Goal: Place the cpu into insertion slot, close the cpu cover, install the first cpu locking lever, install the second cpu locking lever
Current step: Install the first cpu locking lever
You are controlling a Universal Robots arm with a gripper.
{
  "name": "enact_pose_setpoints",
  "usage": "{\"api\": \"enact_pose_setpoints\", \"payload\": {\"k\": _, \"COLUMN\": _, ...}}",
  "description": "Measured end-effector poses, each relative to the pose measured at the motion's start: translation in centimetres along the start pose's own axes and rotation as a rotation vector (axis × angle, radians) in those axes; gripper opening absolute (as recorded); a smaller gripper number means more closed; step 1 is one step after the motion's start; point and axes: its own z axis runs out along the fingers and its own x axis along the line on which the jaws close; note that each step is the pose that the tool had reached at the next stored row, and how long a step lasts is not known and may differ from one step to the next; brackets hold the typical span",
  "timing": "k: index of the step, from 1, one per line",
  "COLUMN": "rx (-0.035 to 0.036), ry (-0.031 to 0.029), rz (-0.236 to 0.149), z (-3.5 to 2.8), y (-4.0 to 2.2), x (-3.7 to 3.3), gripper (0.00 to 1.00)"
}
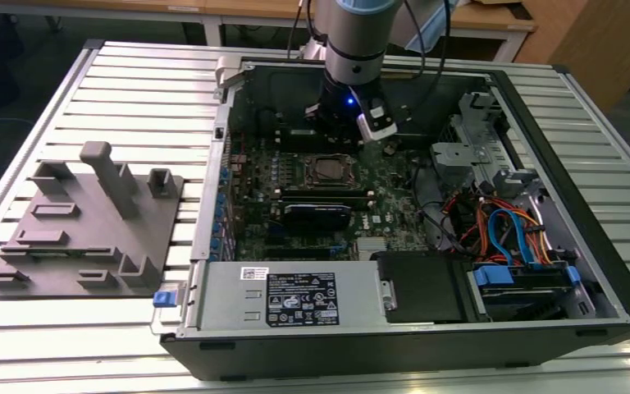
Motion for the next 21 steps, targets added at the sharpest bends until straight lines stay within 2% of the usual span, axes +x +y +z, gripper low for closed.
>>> {"api": "enact_pose_setpoints", "payload": {"k": 2, "rx": -0.0063, "ry": 0.0004, "rz": 0.000, "z": 0.01, "y": -0.01, "x": -0.01, "gripper": 0.10}}
{"api": "enact_pose_setpoints", "payload": {"k": 7, "rx": -0.0366, "ry": 0.0025, "rz": 0.001, "z": 0.01, "y": 0.00, "x": 0.00, "gripper": 0.10}}
{"api": "enact_pose_setpoints", "payload": {"k": 9, "rx": -0.0417, "ry": 0.0029, "rz": 0.001, "z": -0.02, "y": 0.01, "x": 0.00, "gripper": 0.10}}
{"api": "enact_pose_setpoints", "payload": {"k": 15, "rx": -0.0417, "ry": 0.0030, "rz": 0.001, "z": -0.48, "y": 0.07, "x": -0.01, "gripper": 0.10}}
{"api": "enact_pose_setpoints", "payload": {"k": 17, "rx": -0.0392, "ry": 0.0027, "rz": 0.001, "z": -0.55, "y": 0.08, "x": -0.02, "gripper": 0.10}}
{"api": "enact_pose_setpoints", "payload": {"k": 18, "rx": -0.0339, "ry": 0.0023, "rz": 0.001, "z": -0.56, "y": 0.07, "x": -0.02, "gripper": 0.10}}
{"api": "enact_pose_setpoints", "payload": {"k": 19, "rx": -0.0254, "ry": 0.0017, "rz": 0.001, "z": -0.57, "y": 0.07, "x": -0.02, "gripper": 0.10}}
{"api": "enact_pose_setpoints", "payload": {"k": 21, "rx": -0.0037, "ry": 0.0002, "rz": 0.000, "z": -0.57, "y": 0.07, "x": -0.02, "gripper": 0.10}}
